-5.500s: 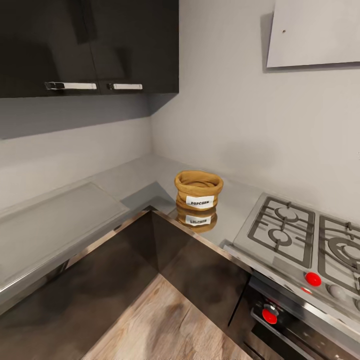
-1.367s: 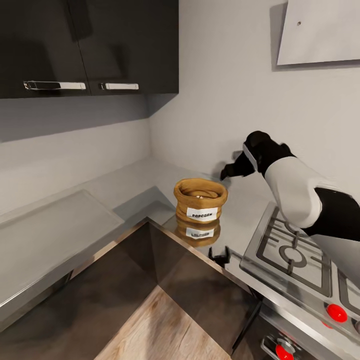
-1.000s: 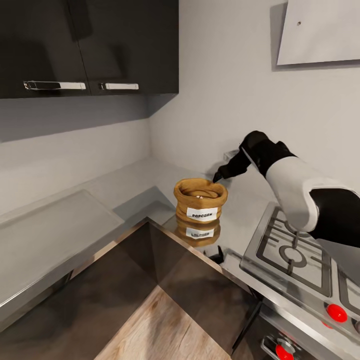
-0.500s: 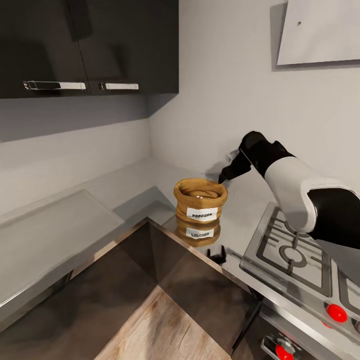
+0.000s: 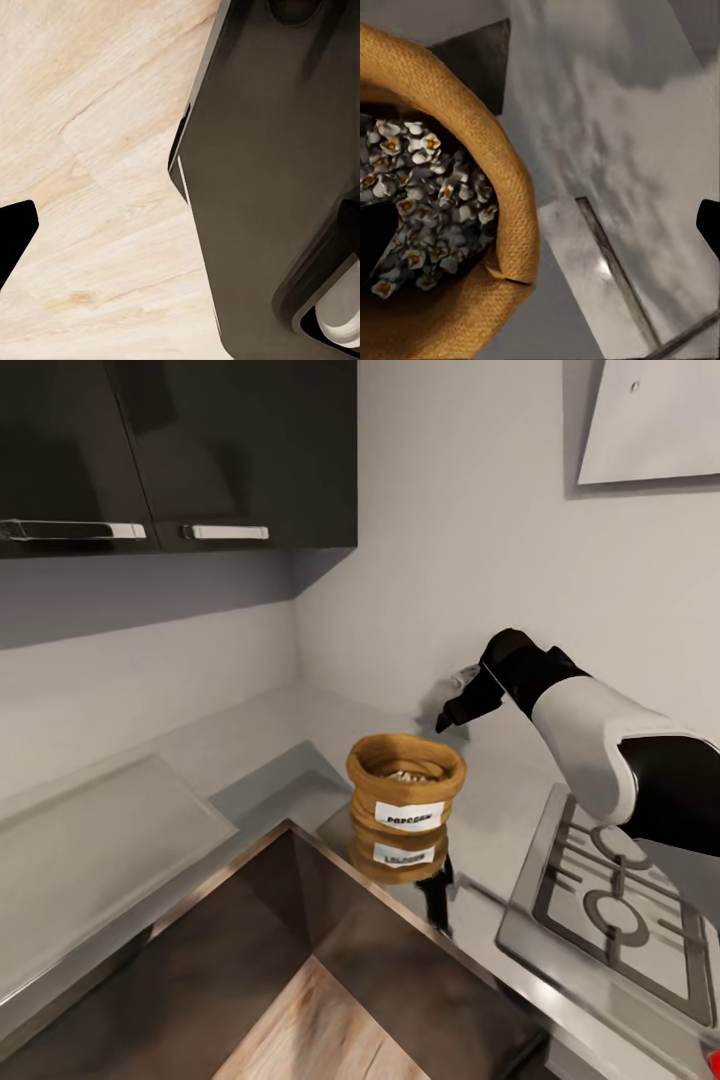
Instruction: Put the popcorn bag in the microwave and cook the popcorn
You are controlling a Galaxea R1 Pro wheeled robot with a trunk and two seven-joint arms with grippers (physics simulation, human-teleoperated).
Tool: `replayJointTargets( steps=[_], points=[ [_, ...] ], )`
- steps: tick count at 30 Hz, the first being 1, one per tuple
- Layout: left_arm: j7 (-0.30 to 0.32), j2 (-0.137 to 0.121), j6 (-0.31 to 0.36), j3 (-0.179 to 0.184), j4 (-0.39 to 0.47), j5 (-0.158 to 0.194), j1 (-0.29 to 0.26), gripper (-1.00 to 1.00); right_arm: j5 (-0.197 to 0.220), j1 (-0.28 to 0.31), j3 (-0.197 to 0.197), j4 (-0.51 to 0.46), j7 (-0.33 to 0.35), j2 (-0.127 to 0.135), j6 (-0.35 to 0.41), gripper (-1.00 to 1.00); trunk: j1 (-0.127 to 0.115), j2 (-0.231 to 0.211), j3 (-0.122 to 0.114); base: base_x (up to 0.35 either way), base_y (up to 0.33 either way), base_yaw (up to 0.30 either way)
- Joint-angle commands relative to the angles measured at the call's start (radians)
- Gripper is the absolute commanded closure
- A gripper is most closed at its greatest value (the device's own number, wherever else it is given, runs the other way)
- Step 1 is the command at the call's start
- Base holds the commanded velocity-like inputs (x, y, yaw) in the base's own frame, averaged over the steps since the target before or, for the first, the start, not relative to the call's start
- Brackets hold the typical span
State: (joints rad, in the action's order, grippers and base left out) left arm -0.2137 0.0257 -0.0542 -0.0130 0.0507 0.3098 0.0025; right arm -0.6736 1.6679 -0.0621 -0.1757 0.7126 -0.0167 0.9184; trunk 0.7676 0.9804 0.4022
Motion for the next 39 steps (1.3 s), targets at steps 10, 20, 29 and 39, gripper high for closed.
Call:
replayJointTargets(
  steps=[10,20,29,39],
  points=[
    [-0.003,0.0,-0.002,-0.002,0.001,0.009,0.0,-1.0,0.049,0.0,-0.005,0.115,0.078,0.046,-0.209,-1.0,0.001,0.001,0.001,0.062,0.0,0.0],
    [-0.003,0.0,-0.002,-0.004,0.001,0.011,0.0,-1.0,0.047,0.0,-0.006,0.127,0.081,0.037,-0.223,-1.0,0.001,0.001,0.001,0.0,0.0,0.0],
    [-0.003,0.0,-0.002,-0.002,0.001,0.011,0.001,-1.0,0.044,-0.063,-0.005,0.13,0.076,0.041,-0.299,-1.0,0.001,0.001,0.001,0.131,0.0,0.0],
    [-0.003,0.0,-0.001,-0.002,0.001,0.011,0.001,-1.0,0.042,-0.073,-0.005,0.13,0.082,0.039,-0.325,-1.0,0.001,0.001,0.001,0.103,0.0,0.0]
  ],
)
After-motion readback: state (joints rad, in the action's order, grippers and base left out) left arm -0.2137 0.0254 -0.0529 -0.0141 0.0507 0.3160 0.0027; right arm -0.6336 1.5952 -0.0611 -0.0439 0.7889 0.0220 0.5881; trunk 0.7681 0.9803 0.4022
